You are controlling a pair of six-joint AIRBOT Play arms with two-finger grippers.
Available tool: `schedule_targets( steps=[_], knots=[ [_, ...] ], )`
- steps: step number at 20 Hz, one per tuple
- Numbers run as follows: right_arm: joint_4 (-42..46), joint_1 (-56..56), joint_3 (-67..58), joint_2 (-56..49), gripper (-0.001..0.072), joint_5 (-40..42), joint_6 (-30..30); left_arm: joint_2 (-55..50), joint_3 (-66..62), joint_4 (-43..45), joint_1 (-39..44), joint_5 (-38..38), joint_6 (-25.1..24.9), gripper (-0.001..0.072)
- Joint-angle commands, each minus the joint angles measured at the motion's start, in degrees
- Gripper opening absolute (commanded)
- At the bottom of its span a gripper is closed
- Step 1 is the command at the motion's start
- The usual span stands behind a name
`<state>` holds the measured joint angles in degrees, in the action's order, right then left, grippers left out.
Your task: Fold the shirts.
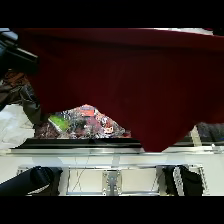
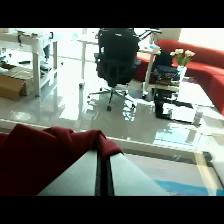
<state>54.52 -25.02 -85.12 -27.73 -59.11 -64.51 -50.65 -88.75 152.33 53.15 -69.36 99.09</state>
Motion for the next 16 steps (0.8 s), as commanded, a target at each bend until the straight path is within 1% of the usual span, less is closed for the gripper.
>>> schedule_targets(
  steps=[1, 3, 5, 6, 7, 9, 12, 13, 14, 15, 16],
  knots=[
    [-9.60, 0.02, -0.24, -9.90, 0.0019, -0.70, 0.07, -6.88, -0.94, -3.45, -4.02, 0.42, -0.11, 0.0008],
    [-13.99, 1.25, 1.60, -19.19, 0.0019, -0.94, 1.55, -13.66, -0.81, -9.79, -10.75, -1.64, -0.11, 0.0008],
    [-13.77, 4.68, 3.28, -28.15, 0.0019, 1.55, 3.08, -20.72, -0.81, -12.92, -17.86, -2.29, 0.02, 0.0009],
    [-13.73, 6.58, 4.11, -32.37, 0.0019, 4.33, 3.34, -23.71, -0.83, -13.14, -20.83, -0.66, 0.87, 0.0009],
    [-13.66, 8.85, 4.92, -36.39, 0.0019, 8.11, 4.02, -26.60, -0.81, -13.31, -23.65, 2.56, 3.23, 0.0009],
    [-11.32, 14.58, 5.60, -44.72, 0.0019, 19.10, 4.52, -31.15, -0.83, -15.13, -27.56, 9.62, 7.26, 0.0008],
    [-10.84, 23.39, 5.60, -55.30, 0.0024, 38.05, 4.55, -36.61, -0.83, -18.53, -30.18, 15.76, 10.23, 0.0010],
    [-10.80, 26.01, 5.60, -58.16, 0.0067, 43.82, 4.55, -38.12, -0.83, -19.58, -30.56, 17.55, 11.52, 0.0041],
    [-10.82, 28.63, 5.60, -60.85, 0.0235, 49.29, 4.52, -39.19, -0.83, -19.65, -30.67, 19.67, 12.79, 0.0268],
    [-10.82, 30.60, 5.57, -62.86, 0.0379, 53.68, 4.52, -39.85, -0.83, -19.06, -30.67, 22.53, 13.92, 0.0674],
    [-10.54, 31.80, 5.60, -63.89, 0.0379, 55.95, 4.55, -39.91, -0.94, -18.32, -30.67, 24.79, 14.40, 0.0689]
  ],
)
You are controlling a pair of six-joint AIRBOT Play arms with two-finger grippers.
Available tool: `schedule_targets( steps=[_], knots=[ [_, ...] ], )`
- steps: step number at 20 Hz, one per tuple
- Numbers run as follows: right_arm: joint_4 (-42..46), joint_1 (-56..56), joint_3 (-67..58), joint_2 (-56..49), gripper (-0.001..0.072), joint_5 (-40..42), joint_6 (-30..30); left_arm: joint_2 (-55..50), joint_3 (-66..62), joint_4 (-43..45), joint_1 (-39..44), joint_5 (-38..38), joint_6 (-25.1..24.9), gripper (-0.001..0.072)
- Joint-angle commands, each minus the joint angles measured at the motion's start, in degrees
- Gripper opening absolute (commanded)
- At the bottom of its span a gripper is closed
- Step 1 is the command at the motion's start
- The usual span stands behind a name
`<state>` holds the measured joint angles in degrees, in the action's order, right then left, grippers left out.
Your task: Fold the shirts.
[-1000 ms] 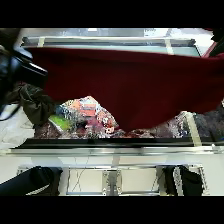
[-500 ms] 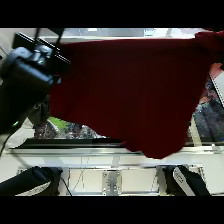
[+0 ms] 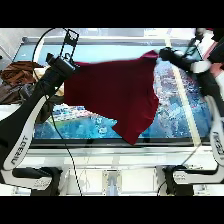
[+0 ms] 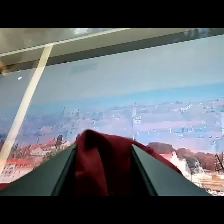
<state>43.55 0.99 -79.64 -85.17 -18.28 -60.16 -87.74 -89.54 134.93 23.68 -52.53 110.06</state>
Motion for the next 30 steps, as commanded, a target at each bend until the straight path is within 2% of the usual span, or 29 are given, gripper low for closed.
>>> schedule_targets(
  steps=[1, 4, 6, 7, 9, 10, 12, 13, 16, 20, 25, 28, 30],
  knots=[
    [1.55, 6.16, 0.11, -6.67, 0.0378, 15.80, 0.20, -2.78, -0.76, 1.25, -1.20, 9.16, 3.41, 0.0691],
    [5.81, 2.80, -0.04, -3.56, 0.0376, 10.16, -0.11, -1.77, -4.17, 10.47, -1.40, 5.42, 1.97, 0.0691],
    [6.03, -3.15, -0.04, 0.79, 0.0374, -0.50, -1.53, 0.79, -4.85, 10.86, -2.38, 4.42, -2.82, 0.0691],
    [7.28, -6.78, -0.02, 2.99, 0.0374, -6.64, -3.85, 2.36, -4.85, 10.75, -3.21, 4.26, -3.50, 0.0691],
    [11.72, -14.53, 0.02, 7.02, 0.0374, -20.63, -7.63, 5.11, -4.83, 8.35, -5.14, 2.91, -3.34, 0.0691],
    [13.62, -17.88, 0.48, 8.68, 0.0374, -27.10, -7.58, 6.27, -4.55, 5.68, -6.21, 1.33, -3.34, 0.0691],
    [17.03, -23.15, 3.17, 11.52, 0.0373, -36.52, -7.32, 8.50, -2.49, -1.09, -9.49, -4.39, -3.37, 0.0690],
    [17.42, -25.14, 5.70, 12.92, 0.0373, -38.75, -7.26, 9.75, 0.09, -4.22, -11.23, -6.73, -3.39, 0.0690],
    [16.37, -29.22, 16.61, 16.90, 0.0374, -41.48, -5.64, 16.81, 15.89, -11.26, -15.65, -7.98, -3.41, 0.0690],
    [4.74, -29.68, 33.29, 18.86, 0.0374, -41.29, -5.35, 25.90, 33.09, -18.23, -15.80, -7.17, -3.39, 0.0690],
    [-11.67, -27.87, 46.60, 18.62, 0.0374, -34.71, 0.44, 28.94, 35.80, -28.50, -15.78, -3.56, -3.63, 0.0690],
    [-11.39, -22.45, 49.99, 18.12, 0.0373, -32.26, 0.57, 28.94, 35.80, -28.68, -15.78, -2.54, -3.63, 0.0690],
    [-11.54, -17.46, 51.45, 17.84, 0.0373, -27.45, -0.35, 28.94, 35.80, -28.68, -15.78, -2.60, -3.63, 0.0691]
  ],
)
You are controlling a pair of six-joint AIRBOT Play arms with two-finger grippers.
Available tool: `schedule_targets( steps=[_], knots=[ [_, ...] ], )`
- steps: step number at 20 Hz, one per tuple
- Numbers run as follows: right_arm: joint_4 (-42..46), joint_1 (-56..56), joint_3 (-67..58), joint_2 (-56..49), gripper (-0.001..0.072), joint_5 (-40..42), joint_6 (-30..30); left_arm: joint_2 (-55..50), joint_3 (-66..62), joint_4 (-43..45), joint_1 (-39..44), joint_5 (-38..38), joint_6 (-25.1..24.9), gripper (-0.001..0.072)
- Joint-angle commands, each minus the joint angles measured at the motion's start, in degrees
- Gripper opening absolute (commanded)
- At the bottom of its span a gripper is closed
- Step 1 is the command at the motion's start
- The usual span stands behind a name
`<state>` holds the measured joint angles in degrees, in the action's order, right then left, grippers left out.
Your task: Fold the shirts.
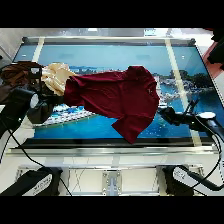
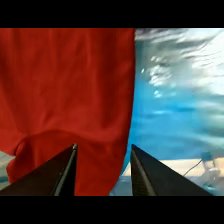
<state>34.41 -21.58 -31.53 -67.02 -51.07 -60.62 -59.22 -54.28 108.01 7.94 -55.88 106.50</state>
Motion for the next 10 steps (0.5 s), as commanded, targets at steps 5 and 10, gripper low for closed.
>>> schedule_targets(
  steps=[5, 10],
  knots=[
    [-3.08, 11.93, 3.61, -0.35, 0.0373, 13.86, -3.48, 0.44, 0.55, -1.75, -0.04, 0.42, -1.77, 0.0690],
    [-2.03, 11.91, 2.56, -0.28, 0.0373, 13.92, -4.11, 0.44, 0.55, -1.75, -0.04, -0.20, -3.04, 0.0690]
  ],
)
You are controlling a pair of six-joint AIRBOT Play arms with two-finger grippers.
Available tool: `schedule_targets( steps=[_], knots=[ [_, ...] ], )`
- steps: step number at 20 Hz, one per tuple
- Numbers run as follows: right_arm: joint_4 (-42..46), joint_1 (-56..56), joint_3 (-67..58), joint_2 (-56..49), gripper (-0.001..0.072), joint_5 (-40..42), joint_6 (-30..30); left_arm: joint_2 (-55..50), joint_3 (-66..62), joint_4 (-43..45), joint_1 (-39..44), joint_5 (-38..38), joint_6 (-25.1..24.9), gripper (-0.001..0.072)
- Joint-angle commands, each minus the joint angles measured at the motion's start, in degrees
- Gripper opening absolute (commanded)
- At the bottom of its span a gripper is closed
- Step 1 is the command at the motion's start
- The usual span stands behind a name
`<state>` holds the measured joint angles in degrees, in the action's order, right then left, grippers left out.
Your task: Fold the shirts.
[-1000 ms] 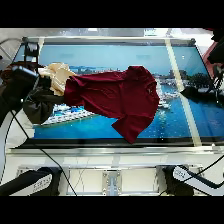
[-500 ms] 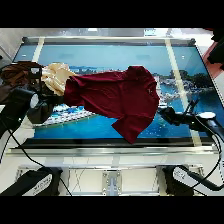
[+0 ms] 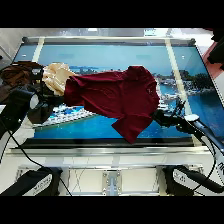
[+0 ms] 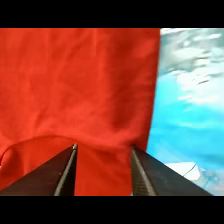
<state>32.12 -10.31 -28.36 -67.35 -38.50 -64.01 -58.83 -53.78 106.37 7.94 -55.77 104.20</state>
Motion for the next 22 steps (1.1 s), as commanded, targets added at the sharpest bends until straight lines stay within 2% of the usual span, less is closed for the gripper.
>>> schedule_targets(
  steps=[1, 5, 9, 11, 16, 19, 22],
  knots=[
    [0.33, 0.63, -1.51, 0.22, 0.0373, 1.07, -0.70, 0.04, 0.04, -0.13, -0.04, -0.33, -0.74, 0.0690],
    [3.98, 0.63, -3.82, 0.37, 0.0371, -0.85, -1.31, 0.04, 0.04, -0.13, -0.04, -0.46, -0.74, 0.0690],
    [17.64, 0.66, -3.78, 0.35, 0.0367, -0.72, -11.76, 0.04, 0.04, -0.31, -0.04, -0.72, -0.72, 0.0690],
    [19.80, 0.66, -3.41, 0.26, 0.0367, 0.20, -14.82, 0.04, 0.04, -1.09, -0.04, -0.63, -0.72, 0.0691],
    [12.79, 0.72, -0.76, -1.36, 0.0367, 2.23, -13.25, 0.04, 0.04, -2.23, -0.04, -0.61, -0.74, 0.0690],
    [6.29, 0.76, -0.63, -3.30, 0.0367, 2.12, -9.35, 0.04, 0.04, -2.27, -0.04, -0.42, -0.72, 0.0690],
    [-3.85, 0.76, -0.63, -6.25, 0.0366, 0.15, -2.56, 0.04, 0.04, -2.47, -0.04, 0.28, -0.74, 0.0691]
  ],
)
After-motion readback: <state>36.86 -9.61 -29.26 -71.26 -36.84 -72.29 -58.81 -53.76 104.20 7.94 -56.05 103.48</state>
